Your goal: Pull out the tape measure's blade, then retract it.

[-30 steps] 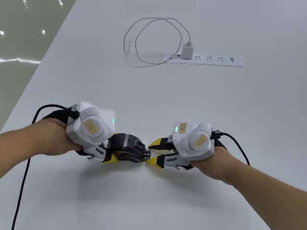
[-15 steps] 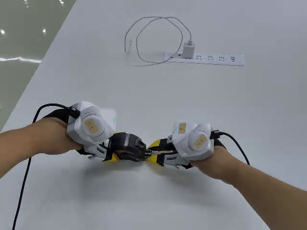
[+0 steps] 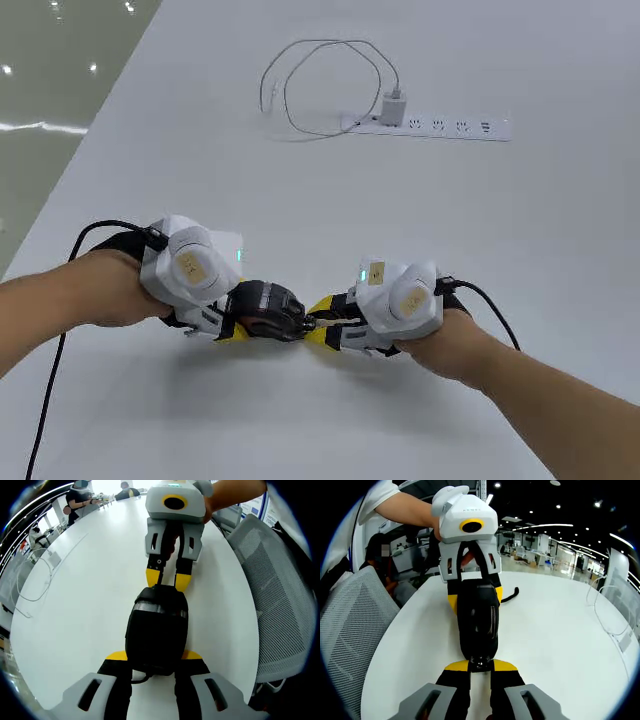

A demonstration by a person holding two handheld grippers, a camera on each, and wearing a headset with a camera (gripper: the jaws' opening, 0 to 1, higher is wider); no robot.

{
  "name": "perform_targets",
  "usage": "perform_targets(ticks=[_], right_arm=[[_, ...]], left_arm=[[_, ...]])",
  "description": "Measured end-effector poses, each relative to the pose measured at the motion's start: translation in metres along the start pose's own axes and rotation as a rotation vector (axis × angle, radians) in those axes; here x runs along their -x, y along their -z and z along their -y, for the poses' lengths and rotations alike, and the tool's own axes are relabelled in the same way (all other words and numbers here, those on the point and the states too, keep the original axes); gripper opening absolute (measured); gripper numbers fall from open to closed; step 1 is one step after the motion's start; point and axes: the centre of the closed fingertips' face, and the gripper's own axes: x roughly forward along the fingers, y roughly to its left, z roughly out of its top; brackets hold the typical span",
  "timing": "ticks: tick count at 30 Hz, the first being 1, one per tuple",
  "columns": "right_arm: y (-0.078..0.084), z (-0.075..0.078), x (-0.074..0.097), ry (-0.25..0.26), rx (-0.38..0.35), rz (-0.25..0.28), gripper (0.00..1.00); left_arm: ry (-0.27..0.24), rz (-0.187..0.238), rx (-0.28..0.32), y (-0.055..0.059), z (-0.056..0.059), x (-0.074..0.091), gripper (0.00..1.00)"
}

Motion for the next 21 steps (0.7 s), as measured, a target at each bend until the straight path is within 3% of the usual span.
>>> perform_targets(ticks=[11, 21], right_arm=[[0.0009, -0.0001, 0.0013, 0.004, 0.024, -0.018, 0.09], [0.0018, -0.0005, 0.0032, 0.005, 0.03, -0.019, 0.09]], left_arm=[[0.0, -0.012, -0.004, 0.0016, -0.0004, 0.0004, 0.27], [0.0, 0.002, 0.007, -0.0003, -0.0001, 0.0004, 0.27]])
